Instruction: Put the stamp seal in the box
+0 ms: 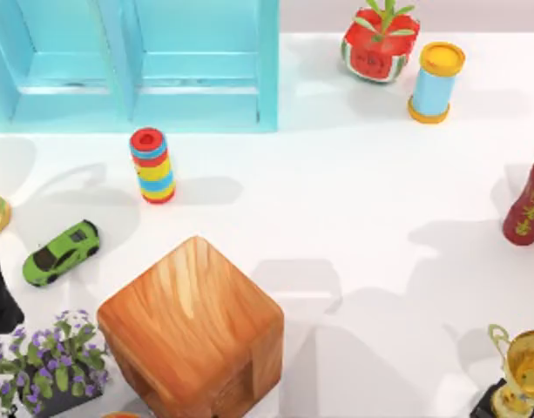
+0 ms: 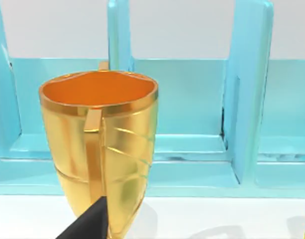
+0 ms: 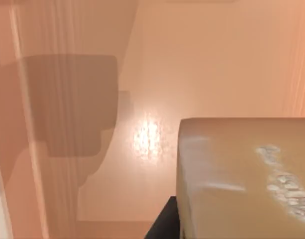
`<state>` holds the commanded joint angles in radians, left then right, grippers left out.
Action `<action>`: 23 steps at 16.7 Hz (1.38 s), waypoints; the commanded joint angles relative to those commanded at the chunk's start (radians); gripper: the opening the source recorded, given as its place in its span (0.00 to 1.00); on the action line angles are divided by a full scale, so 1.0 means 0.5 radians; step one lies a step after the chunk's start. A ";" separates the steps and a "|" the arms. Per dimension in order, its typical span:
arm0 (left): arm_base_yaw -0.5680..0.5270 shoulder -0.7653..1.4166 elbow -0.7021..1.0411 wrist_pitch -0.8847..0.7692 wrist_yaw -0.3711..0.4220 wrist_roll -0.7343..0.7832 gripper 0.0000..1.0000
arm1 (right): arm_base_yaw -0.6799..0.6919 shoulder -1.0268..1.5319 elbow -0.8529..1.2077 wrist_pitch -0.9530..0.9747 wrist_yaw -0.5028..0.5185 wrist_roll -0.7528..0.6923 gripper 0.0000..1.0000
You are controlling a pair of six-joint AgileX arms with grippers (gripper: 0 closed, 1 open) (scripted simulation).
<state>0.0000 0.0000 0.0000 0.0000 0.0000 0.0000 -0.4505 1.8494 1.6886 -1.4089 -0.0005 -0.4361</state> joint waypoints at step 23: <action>0.000 0.000 0.000 0.000 0.000 0.000 1.00 | 0.008 0.023 -0.485 0.509 0.000 0.008 0.68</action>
<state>0.0000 0.0000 0.0000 0.0000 0.0000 0.0000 -0.4466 1.8610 1.4458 -1.1545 -0.0005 -0.4320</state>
